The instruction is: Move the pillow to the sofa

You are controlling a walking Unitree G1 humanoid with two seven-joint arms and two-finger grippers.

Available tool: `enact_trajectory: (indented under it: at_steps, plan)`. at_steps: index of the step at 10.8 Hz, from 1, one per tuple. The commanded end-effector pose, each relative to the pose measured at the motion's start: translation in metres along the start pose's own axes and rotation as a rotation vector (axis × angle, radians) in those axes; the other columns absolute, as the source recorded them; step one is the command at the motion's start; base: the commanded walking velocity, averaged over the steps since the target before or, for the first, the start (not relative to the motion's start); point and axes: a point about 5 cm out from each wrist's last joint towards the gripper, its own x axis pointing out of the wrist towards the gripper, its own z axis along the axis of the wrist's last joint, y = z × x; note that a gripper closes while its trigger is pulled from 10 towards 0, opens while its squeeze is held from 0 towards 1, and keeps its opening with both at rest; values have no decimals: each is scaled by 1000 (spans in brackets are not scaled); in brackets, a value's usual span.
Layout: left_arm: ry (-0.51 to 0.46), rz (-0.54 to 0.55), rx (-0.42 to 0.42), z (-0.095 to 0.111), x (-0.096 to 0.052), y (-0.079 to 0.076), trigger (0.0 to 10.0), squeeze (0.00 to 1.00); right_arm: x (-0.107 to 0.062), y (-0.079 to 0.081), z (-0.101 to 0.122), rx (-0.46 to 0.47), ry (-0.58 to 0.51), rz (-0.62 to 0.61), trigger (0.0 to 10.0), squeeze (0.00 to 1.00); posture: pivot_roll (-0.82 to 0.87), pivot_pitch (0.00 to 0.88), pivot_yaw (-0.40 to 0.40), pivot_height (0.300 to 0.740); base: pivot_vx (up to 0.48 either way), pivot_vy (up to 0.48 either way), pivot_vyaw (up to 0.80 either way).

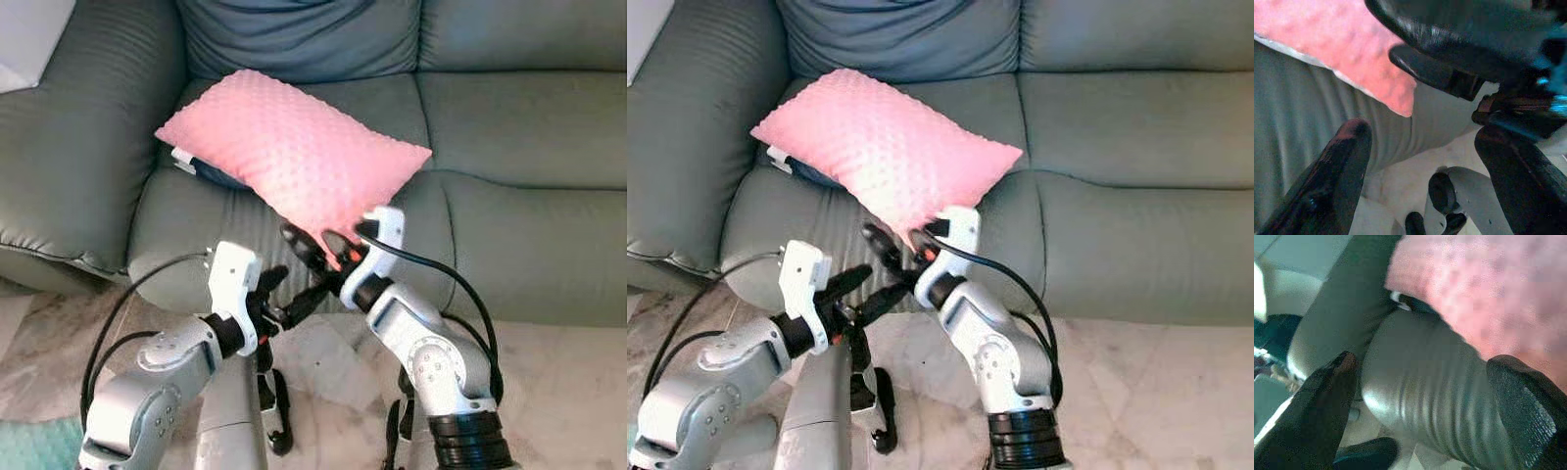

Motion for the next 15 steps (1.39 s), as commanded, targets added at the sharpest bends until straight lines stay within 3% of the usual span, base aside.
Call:
enact_trajectory:
  at_steps: [1, 2, 3, 5, 7, 8, 9, 11, 13, 14, 15]
  plan:
    - [-1, 4, 5, -2, -2, -1, 10000, 0, -9, -8, -35, 118, 58, -67, 10000, 0, 14, 286, 87, 599, 0, 0, 0]
    - [1, 1, 4, -1, -2, -1, 10000, 0, -14, -17, -35, 90, 63, -99, 10000, 0, 13, 287, 86, 599, 0, 0, 0]
    - [22, -35, -15, -2, -1, -4, 10000, 0, -23, -40, -28, -68, 75, -192, 10000, 0, 9, 289, 87, 599, 0, 0, 0]
    - [38, -48, -12, -7, -3, -6, 10000, 0, -32, -67, -13, -205, 70, -264, 10000, 0, 4, 291, 86, 599, 0, 0, 0]
    - [37, -49, -14, -7, -2, -7, 10000, 0, -34, -89, 7, -264, 37, -325, 10000, 0, 6, 291, 87, 599, 0, 0, 0]
    - [39, -49, -10, -7, -3, -7, 10000, 0, -27, -85, 15, -278, 18, -287, 10000, 0, 10, 292, 89, 599, 0, 0, 0]
    - [26, -30, -2, -5, -4, -4, 10000, 0, -19, -70, 17, -311, -5, -221, 10000, 0, 13, 292, 89, 599, 0, 0, 0]
    - [-29, 46, 29, 1, -4, 5, 10000, 0, -13, -49, 27, -436, -121, -196, 10000, 0, 9, 297, 89, 599, 0, 0, 0]
    - [-137, 390, 146, 15, -18, 52, 10000, 0, -5, -33, 37, -423, -189, -143, 10000, 0, 7, 295, 92, 599, 0, 0, 0]
    - [-118, 426, 145, 13, -31, 70, 10000, 0, -2, -28, 38, -409, -205, -124, 10000, 0, 14, 297, 88, 599, 0, 0, 0]
    - [-108, 449, 189, 16, -39, 79, 10000, 0, 1, -24, 38, -408, -205, -102, 10000, 0, 16, 298, 87, 599, 0, 0, 0]
